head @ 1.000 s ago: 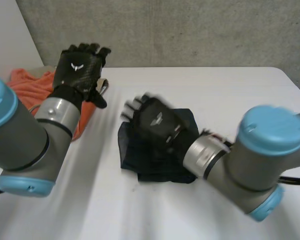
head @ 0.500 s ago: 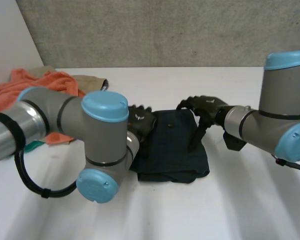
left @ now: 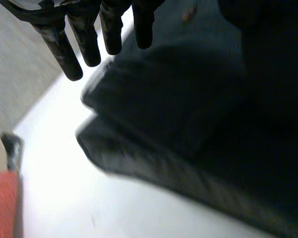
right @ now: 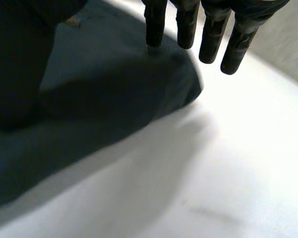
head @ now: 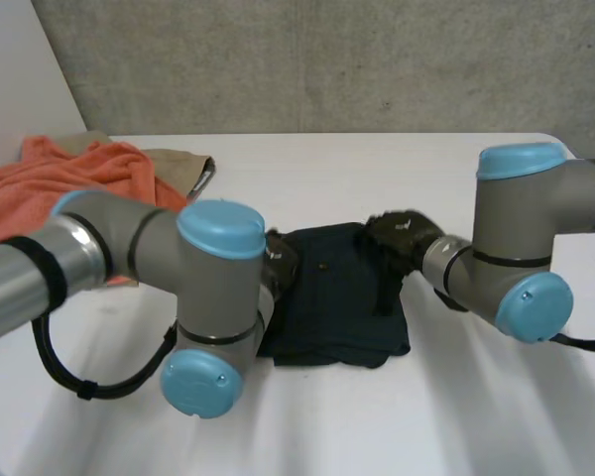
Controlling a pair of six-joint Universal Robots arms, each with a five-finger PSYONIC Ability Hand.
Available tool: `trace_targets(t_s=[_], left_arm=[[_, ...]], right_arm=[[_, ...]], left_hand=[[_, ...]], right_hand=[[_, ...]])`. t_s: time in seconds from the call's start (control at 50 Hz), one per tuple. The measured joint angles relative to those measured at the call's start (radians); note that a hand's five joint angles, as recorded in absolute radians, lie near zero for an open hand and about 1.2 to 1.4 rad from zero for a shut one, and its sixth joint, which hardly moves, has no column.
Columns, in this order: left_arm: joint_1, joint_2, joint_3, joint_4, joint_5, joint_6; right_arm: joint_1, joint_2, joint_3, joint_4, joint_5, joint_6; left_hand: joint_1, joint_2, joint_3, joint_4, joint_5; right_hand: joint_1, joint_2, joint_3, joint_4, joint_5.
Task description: Fold the laundry.
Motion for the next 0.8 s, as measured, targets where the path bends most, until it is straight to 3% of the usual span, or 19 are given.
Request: trace_targets(t_s=[0.18, 0.32, 0.34, 0.36, 0.44, 0.52, 0.58, 0.76, 0.8], left_arm=[[0.026, 0.262, -0.092, 0.085, 0.19, -0.104], [0.111, 0.441, -0.225, 0.122, 0.542, -0.136], [0.111, 0.441, -0.225, 0.122, 0.542, -0.136], [0.13, 0.465, -0.25, 0.119, 0.638, -0.137], [0.158, 0.491, -0.281, 0.107, 0.77, -0.137], [0.161, 0.493, -0.284, 0.105, 0.783, -0.137], [0.166, 0.493, -0.291, 0.094, 0.805, -0.136], [0.164, 0.49, -0.293, 0.093, 0.787, -0.136], [0.164, 0.49, -0.294, 0.094, 0.786, -0.136]], right_arm=[[-0.04, -0.272, 0.273, -0.227, 0.018, 0.271], [-0.171, -0.406, 0.566, -0.291, -0.01, 0.51], [-0.171, -0.406, 0.566, -0.291, -0.01, 0.51], [-0.192, -0.412, 0.625, -0.299, -0.036, 0.527], [-0.204, -0.392, 0.697, -0.321, -0.101, 0.519], [-0.202, -0.384, 0.702, -0.326, -0.113, 0.515], [-0.16, -0.305, 0.686, -0.356, -0.169, 0.48], [-0.105, -0.21, 0.596, -0.362, -0.174, 0.47], [-0.091, -0.186, 0.57, -0.361, -0.171, 0.471]], left_hand=[[0.0, 0.0, 0.0, 0.0, -0.001], [0.0, 0.0, 0.0, 0.0, -0.001], [0.0, 0.0, 0.0, 0.0, -0.001], [0.0, 0.0, 0.0, 0.0, 0.0], [0.0, 0.0, 0.0, 0.0, -0.001], [0.0, 0.0, 0.0, 0.0, -0.001], [0.0, 0.0, 0.0, 0.0, -0.001], [0.0, 0.0, 0.0, 0.0, -0.001], [0.0, 0.0, 0.0, 0.0, -0.001]], right_hand=[[-0.003, -0.003, -0.002, 0.0, -0.004], [-0.003, -0.003, -0.002, 0.0, -0.004], [-0.003, -0.003, -0.002, 0.0, -0.004], [-0.002, -0.002, 0.0, 0.0, -0.005], [0.0, 0.0, 0.0, 0.0, -0.004], [0.0, 0.0, 0.0, 0.0, -0.004], [0.0, 0.0, 0.03, 0.002, -0.001], [0.034, 0.025, 0.06, 0.027, 0.03], [0.147, 0.154, 0.172, 0.141, 0.124]])
